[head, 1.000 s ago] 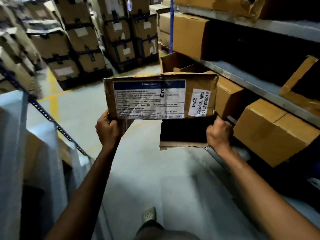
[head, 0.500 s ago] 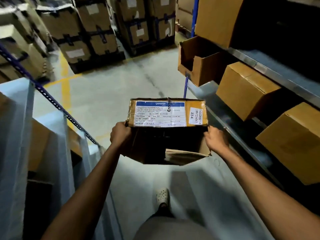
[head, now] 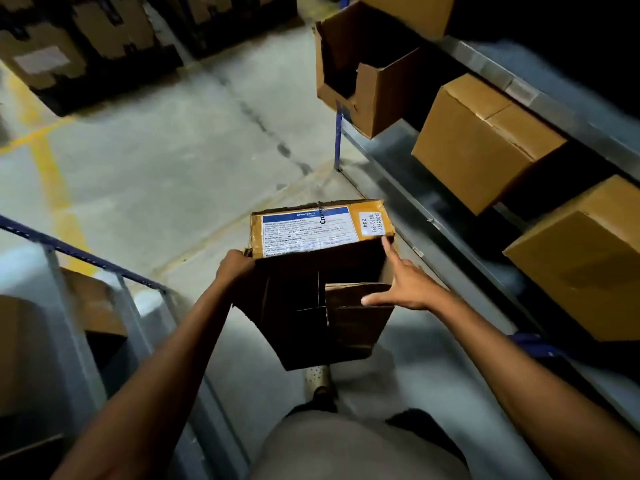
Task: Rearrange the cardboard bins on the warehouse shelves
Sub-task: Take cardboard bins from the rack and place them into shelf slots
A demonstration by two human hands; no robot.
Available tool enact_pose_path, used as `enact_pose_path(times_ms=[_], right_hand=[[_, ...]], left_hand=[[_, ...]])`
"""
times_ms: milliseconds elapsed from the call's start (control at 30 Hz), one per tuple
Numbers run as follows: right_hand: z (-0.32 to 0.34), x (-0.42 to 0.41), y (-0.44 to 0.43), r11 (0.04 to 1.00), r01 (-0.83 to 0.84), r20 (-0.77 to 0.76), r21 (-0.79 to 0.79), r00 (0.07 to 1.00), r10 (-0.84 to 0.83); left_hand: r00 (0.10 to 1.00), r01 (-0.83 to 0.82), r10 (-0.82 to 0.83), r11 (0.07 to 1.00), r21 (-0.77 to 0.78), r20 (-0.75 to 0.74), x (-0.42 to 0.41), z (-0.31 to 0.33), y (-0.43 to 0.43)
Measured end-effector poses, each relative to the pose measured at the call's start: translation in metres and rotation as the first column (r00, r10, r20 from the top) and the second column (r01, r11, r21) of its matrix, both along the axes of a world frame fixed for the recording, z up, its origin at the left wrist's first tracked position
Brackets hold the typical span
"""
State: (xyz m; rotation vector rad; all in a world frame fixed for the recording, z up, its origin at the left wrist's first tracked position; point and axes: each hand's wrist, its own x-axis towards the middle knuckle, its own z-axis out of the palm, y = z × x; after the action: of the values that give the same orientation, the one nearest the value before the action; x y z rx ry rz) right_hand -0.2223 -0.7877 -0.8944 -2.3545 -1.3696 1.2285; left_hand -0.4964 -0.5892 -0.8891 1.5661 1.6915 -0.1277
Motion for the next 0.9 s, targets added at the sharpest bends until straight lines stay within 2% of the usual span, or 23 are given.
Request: enact_pose_path(times_ms=[67,100,200,267,367,467,567,900], right_hand=[[-0.009,0.002,-0.002,0.995,-0.039,0.179,-0.089,0.982,0.055],[-0.015,0.003,-0.002,0.997,0.002,0.251,-0.075,0.968,0.017],[-0.030,0.013,-0.006,0.979,0.161,0.391,0.123,0.899,-0.197],[-0.033,0.026,-0.015,0.955,0.190,0.436,0.229,0.857,-0.275],[-0.026,0.045,-0.026,0.925,0.175,0.450,0.337,0.833,-0.321],[-0.015,0.072,-0.028,0.915,0.178,0.479,0.363,0.806,-0.347],[-0.004,0.096,-0.026,0.915,0.218,0.496,0.340,0.785,-0.371],[0.020,0.125,-0.010,0.919,0.337,0.377,0.205,0.839,-0.392]], left_hand=[[1.000,0.026,-0.026,1.000,0.004,-0.015,0.014,0.002,0.006],[0.999,0.041,-0.041,0.999,0.010,-0.021,0.022,0.003,0.009],[0.996,0.075,-0.073,0.996,0.039,-0.047,0.043,0.007,0.011],[0.994,0.093,-0.089,0.994,0.056,-0.068,0.056,0.013,0.010],[0.992,0.106,-0.100,0.991,0.077,-0.071,0.074,0.022,0.008],[0.992,0.105,-0.097,0.989,0.104,-0.081,0.095,0.032,0.001],[0.993,0.093,-0.083,0.987,0.132,-0.079,0.108,0.037,-0.001],[0.988,0.155,-0.146,0.969,0.195,-0.056,0.136,0.062,-0.007]])
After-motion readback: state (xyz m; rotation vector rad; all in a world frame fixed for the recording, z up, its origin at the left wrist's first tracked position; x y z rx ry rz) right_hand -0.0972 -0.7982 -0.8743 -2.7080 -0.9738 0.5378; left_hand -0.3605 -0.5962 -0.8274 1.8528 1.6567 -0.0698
